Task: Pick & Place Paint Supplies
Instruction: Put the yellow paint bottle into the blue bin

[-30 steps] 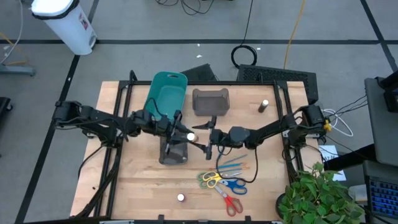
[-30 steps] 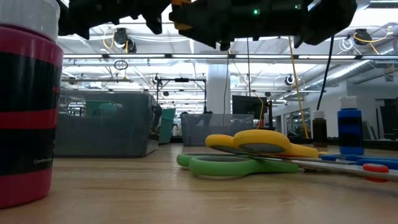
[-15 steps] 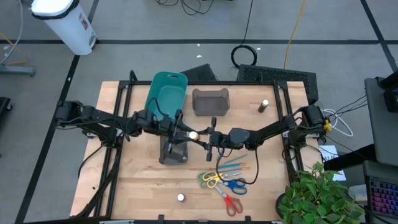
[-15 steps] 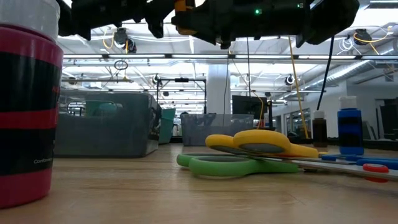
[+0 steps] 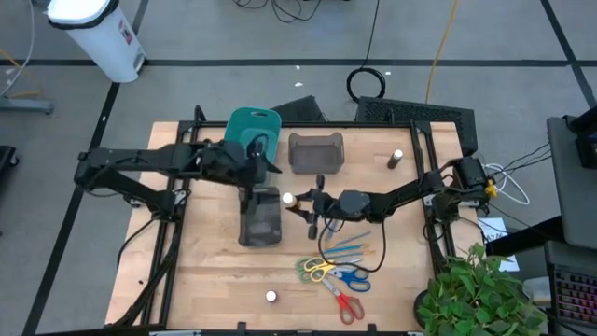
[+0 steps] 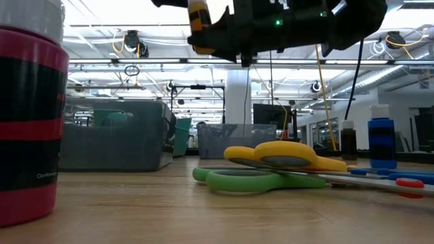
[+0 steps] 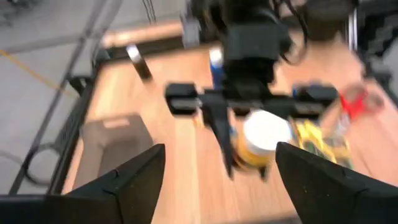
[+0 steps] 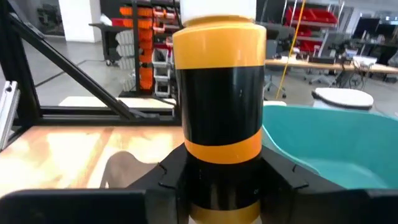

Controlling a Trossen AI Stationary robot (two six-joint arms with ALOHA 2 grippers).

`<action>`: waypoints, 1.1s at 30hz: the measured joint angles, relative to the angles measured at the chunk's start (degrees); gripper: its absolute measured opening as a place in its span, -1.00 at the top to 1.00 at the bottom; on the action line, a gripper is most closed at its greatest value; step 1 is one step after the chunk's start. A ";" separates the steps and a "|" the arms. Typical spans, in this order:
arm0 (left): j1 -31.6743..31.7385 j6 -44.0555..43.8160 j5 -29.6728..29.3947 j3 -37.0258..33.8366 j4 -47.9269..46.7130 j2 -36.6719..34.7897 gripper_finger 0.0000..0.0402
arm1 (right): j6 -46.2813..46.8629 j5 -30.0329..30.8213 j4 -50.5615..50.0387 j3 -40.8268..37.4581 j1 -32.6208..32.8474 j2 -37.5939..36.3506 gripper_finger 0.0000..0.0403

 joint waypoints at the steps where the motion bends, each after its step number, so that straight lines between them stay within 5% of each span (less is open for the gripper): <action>1: -0.26 0.23 -0.23 2.88 -3.82 1.92 -0.58 | 0.52 0.00 -0.54 0.01 -0.30 0.00 0.45; 5: -0.66 0.60 -0.06 9.14 -11.94 9.00 -0.64 | 1.64 0.19 -2.26 0.07 -0.75 0.00 0.47; 12: -0.86 4.80 -0.07 9.98 -11.84 14.92 -0.64 | 1.67 0.05 -2.57 0.07 -0.68 0.00 0.45; 33: -0.82 5.46 6.57 9.98 -10.53 13.22 -0.13 | 1.53 0.01 -3.69 0.07 -0.67 0.00 0.44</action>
